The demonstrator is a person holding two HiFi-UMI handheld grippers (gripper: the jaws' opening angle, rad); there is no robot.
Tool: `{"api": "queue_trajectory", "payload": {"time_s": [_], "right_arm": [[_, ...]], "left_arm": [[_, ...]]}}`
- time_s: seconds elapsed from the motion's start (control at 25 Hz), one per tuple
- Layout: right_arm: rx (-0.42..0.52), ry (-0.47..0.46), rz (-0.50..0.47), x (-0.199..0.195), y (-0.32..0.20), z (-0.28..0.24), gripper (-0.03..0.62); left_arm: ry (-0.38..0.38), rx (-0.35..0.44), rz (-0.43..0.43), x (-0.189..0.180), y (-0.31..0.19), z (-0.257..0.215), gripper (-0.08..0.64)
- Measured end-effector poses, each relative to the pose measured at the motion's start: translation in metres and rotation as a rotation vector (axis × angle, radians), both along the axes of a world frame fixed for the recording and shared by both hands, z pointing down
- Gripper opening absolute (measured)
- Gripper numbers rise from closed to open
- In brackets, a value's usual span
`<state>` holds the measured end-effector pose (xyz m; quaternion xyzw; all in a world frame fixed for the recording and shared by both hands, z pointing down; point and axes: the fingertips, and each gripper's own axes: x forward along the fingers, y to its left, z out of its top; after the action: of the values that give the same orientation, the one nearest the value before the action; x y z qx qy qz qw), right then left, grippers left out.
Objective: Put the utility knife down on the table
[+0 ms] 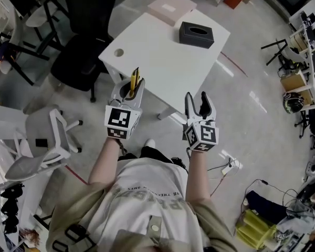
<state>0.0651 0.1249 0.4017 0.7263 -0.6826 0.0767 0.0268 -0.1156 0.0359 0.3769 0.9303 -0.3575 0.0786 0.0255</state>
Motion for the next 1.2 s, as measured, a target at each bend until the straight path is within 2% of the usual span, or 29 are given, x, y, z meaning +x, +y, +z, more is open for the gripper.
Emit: {"api": "queue_trajectory", "payload": {"time_s": [0.24,0.52,1.2], "right_arm": [[-0.019,0.006,-0.040,0.016,-0.016,0.012,0.231],[-0.022,-0.019,-0.036,0.034,-0.031,0.016,0.232],[-0.009,-0.008,0.007,0.072,-0.085,0.018,0.232]], "left_arm": [[-0.015,-0.017,-0.040,0.013,-0.015,0.009,0.048],[-0.045,-0.021,-0.048,0.026,-0.029,0.017,0.048],[-0.082,-0.012,0.042,0.080,-0.098,0.020,0.048]]}}
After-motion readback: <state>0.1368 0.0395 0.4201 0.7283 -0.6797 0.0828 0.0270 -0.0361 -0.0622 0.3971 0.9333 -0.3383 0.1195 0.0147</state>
